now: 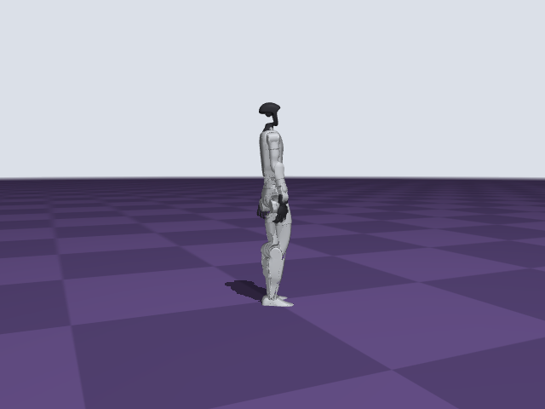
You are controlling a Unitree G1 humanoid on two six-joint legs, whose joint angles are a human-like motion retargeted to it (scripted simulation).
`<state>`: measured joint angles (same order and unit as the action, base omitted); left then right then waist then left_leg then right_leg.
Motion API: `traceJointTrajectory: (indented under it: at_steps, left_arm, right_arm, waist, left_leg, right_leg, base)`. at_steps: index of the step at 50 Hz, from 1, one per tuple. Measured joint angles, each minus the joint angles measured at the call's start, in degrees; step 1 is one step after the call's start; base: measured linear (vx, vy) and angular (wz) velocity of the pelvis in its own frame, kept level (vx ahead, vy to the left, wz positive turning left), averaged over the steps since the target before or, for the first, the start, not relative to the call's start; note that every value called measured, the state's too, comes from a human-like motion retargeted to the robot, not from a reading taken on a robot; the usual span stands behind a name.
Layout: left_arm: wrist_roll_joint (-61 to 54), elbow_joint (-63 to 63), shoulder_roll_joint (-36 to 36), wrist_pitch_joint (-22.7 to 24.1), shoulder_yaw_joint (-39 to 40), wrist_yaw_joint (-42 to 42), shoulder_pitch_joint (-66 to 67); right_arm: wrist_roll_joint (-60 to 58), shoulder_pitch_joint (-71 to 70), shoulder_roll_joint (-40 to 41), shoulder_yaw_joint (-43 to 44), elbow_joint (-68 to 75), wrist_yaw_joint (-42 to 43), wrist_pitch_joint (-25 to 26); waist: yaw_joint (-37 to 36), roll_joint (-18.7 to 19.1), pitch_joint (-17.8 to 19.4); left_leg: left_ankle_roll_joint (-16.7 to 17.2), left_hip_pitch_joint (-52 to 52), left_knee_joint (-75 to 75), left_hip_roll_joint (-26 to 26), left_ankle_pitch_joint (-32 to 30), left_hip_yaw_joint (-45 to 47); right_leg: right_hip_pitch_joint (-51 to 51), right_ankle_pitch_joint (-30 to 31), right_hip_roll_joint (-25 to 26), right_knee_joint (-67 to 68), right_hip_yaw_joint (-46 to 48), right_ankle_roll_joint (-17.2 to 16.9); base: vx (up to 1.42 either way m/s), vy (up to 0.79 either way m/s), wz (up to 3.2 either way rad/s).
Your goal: In place motions
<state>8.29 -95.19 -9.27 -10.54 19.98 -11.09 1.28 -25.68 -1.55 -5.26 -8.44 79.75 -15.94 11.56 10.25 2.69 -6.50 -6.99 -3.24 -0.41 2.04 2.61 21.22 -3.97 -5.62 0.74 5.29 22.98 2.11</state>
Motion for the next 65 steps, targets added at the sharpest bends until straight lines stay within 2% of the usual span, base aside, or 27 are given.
traceJointTrajectory:
  at_steps: [8, 21, 25, 35, 42, 50, 60, 65]
  left_arm:
    - [-0.71, -1.85, -0.53, -0.66, 0.95, -0.71, 0.25]
    - [0.27, -0.87, 0.86, -0.07, -1.51, -1.53, 1.87]
    - [1.1, -0.5, 0.7, -0.16, -2.26, -2.43, 2.1]
    - [1.06, 0.18, -1.5, -0.8, -1.91, -1.99, 0.88]
    - [1.43, 2.94, -2.98, -1.16, -2.06, -1.07, -1.77]
    - [-0.24, 6.1, -1.21, 0.14, -3.42, -1.66, -5.99]
    - [-0.04, 6.41, 2.21, 0.84, -4.66, -3.76, -5.09]
    - [1.52, 4.92, 2.86, 0.65, -5.01, -3.56, -3.79]
  right_arm:
    - [-6.75, -0.78, -0.5, -2.57, -1.53, 0.74, -1.09]
    - [-2.83, -2.16, -0.56, 1.03, 0.51, 1.45, 0.64]
    - [-3.04, -2.72, -0.96, 1.9, 1.03, 2.31, 0.91]
    - [-0.27, -3.7, -2.62, 5.31, 5.5, 6.02, 2.89]
    - [3.6, -1.5, -3.66, 8.29, 10.19, 9.11, 3.95]
    - [7.02, 2.87, -3.63, 11.3, 15.11, 8.65, 5.04]
    - [4.54, 2.84, -2.09, 9.83, 11.37, 6.13, 4.47]
    - [3.55, 1.12, -2.19, 8.54, 8.04, 5.75, 3.62]
  waist:
    - [2.71, -0.05, -0.03]
    - [9.74, 1.35, 0.38]
    - [14.25, 2.44, 0.99]
    - [26.39, 4.88, 4.51]
    - [33.51, 7.86, 5.77]
    - [34.7, 9.07, 6.2]
    - [32.85, 9.31, 6.27]
    - [30.45, 9.1, 6.0]
  left_leg:
    - [0.64, 0.67, -0.04, -1.16, 0.85, 1.85]
    - [2.04, 3.92, 0.24, -3.77, 5.16, 10.93]
    - [2.92, 4.53, 0.54, -4.79, 6.56, 14.14]
    - [5.69, 7.95, -0.56, -7.16, 8.53, 28.7]
    - [6.65, 6.9, -1.33, -8.77, 8.97, 33.27]
    - [6.91, 5.85, -1.34, -9.29, 9.08, 34.31]
    - [6.82, 5.72, -0.7, -9.13, 9.32, 33.23]
    - [6.11, 5.43, 0.12, -8.81, 9.29, 29.77]
  right_leg:
    - [-0.87, 0.4, 0.52, 0.35, -1.73, -0.1]
    - [-4.73, 4.71, 3.53, 0.74, -14.7, -0.74]
    - [-6.22, 6.55, 4.86, 0.6, -18.38, -1.14]
    - [-8.45, 10.35, 10.16, 0.08, -28.63, -1.54]
    - [-10.97, 11.49, 13.53, -0.42, -32.57, -1.9]
    - [-12.05, 11.6, 14.38, -0.64, -33.64, -2.19]
    - [-11.06, 11.04, 13.53, -1.67, -32.75, -1.77]
    - [-9.38, 9.66, 11.99, -2.11, -29.51, -0.95]
  base:
    - [-0.01, -0.03, -0.17]
    - [-0.08, -0.13, -1.15]
    - [-0.19, -0.12, -1.4]
    - [-0.21, -0.03, -1.28]
    - [-0.12, 0.0, -0.61]
    - [-0.02, 0.0, -0.1]
    - [0.01, 0.0, 0.02]
    - [0.12, 0.0, 0.6]
